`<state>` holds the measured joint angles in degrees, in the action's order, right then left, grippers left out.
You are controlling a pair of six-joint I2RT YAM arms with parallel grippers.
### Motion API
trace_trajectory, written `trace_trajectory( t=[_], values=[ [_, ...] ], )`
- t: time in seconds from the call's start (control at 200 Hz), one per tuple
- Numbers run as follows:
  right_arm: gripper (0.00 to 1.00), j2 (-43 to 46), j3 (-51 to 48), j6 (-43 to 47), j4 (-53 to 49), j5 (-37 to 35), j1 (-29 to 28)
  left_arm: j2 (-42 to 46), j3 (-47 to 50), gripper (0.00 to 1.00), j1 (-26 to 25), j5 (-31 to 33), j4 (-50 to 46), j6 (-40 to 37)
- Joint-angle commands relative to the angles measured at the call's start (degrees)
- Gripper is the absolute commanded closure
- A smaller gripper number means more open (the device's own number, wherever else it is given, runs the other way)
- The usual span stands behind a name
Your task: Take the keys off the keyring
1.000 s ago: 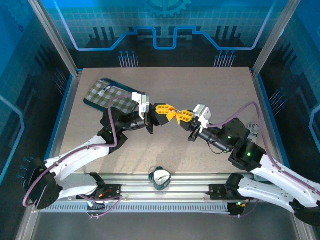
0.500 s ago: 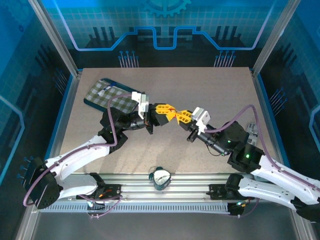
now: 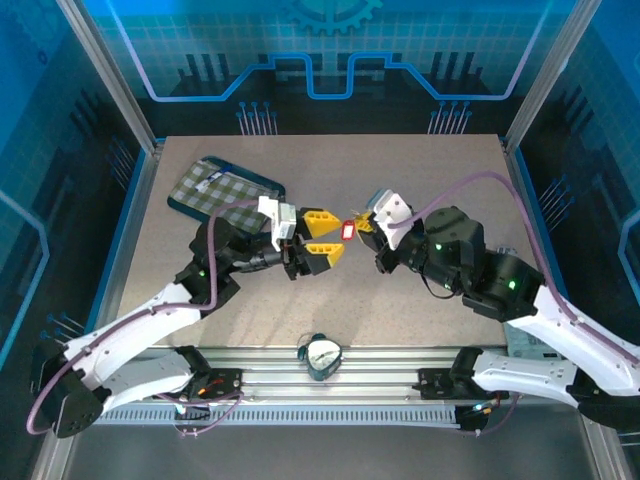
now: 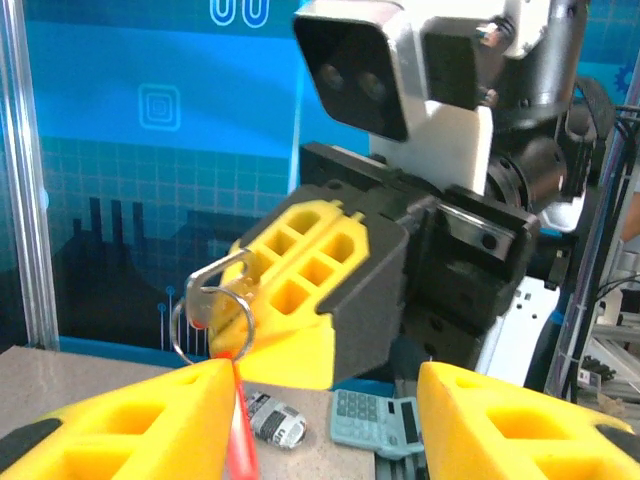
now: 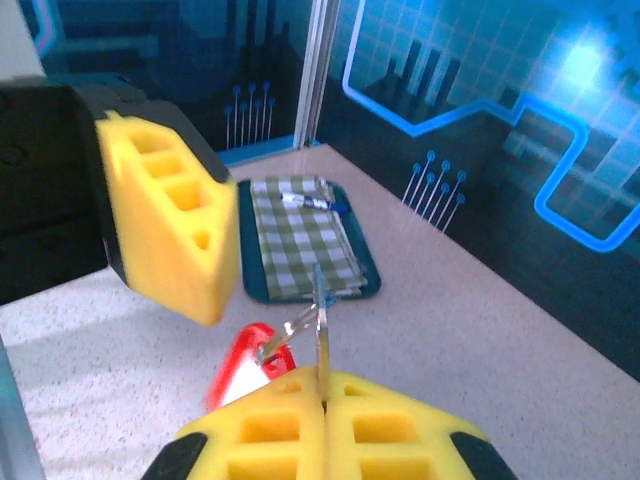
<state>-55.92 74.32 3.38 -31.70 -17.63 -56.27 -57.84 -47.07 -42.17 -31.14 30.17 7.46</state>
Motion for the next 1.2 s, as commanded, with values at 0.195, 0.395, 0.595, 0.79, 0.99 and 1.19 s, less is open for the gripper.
trace_trajectory(
  t=[0.195, 0.395, 0.595, 0.79, 0.99, 1.19],
  values=[
    [1.0, -5.58, 9.29, -3.66, -18.82, 1.13, 0.55, 5.09, 0.28, 0.47, -1.71, 8.96, -13.48, -9.88],
    [1.0, -7.22, 11.64, -4.22, -19.54, 4.06, 0.58, 2.64, -0.58, 0.47, -5.02, 13.67, -15.26, -14.71],
    [1.0, -8.37, 12.82, -4.86, -19.99, 4.96, 0.58, 1.2, -0.26, 0.51, -5.91, 15.72, -12.7, -14.64],
    [1.0, -8.25, 12.26, -5.39, -19.45, 5.85, 0.55, -0.48, -1.19, 0.52, -6.33, 16.63, -11.02, -15.02],
    [1.0, -8.28, 12.43, -5.32, -19.53, 6.55, 0.55, -2.26, -2.19, 0.59, -6.51, 17.07, -10.09, -15.27],
    [1.0, -8.2, 12.0, -5.03, -19.97, 7.34, 0.49, -3.01, -3.3, 0.58, -6.59, 17.16, -9.71, -15.37]
  ],
)
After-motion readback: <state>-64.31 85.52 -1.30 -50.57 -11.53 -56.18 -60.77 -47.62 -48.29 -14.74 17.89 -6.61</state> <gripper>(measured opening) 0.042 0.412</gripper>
